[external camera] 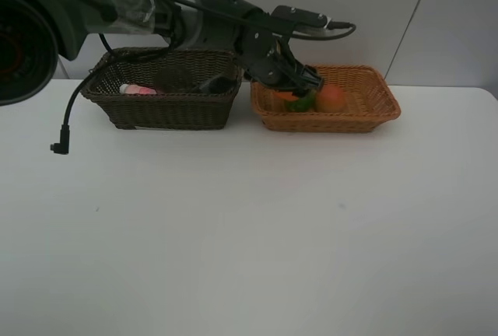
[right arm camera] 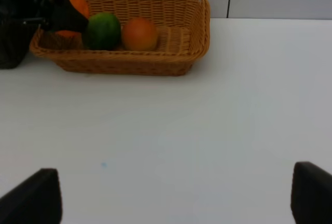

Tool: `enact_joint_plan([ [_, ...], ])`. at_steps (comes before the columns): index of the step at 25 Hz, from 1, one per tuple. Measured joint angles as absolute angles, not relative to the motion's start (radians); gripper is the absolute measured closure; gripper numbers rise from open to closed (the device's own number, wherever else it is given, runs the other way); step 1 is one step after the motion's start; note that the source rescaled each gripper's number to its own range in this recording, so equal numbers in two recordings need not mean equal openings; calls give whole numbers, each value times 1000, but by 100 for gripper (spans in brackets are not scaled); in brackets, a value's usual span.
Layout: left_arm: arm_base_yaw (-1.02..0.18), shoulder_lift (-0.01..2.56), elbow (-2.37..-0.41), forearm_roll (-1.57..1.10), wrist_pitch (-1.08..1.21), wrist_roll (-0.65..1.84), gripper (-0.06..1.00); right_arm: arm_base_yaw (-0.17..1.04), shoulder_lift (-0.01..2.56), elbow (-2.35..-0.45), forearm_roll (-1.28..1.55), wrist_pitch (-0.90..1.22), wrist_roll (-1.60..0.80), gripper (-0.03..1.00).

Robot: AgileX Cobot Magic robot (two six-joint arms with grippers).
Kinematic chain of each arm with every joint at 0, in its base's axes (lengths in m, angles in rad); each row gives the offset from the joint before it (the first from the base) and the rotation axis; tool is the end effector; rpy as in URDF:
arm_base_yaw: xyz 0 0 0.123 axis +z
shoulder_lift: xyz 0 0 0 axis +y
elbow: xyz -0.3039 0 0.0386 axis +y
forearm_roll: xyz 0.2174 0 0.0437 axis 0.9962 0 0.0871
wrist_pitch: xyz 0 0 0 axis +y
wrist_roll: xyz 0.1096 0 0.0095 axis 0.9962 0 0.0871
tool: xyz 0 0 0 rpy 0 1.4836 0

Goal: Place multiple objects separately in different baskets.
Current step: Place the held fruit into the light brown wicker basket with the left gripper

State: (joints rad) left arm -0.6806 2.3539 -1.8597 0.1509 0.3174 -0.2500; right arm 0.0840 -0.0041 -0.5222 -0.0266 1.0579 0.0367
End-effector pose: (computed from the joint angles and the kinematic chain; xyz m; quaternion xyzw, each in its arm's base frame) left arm 0.4201 -0.3335 0.1739 0.2486 0.8763 -0.1383 0.3888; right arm -0.0384 -0.0058 0.2600 -0.0193 0.8453 0.0189 0.5337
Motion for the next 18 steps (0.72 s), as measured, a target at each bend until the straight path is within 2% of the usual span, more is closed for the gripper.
enact_joint_plan([
  [18, -677, 2357, -1860, 152, 317, -249, 0, 84, -4, -522, -27, 1058, 37, 3],
])
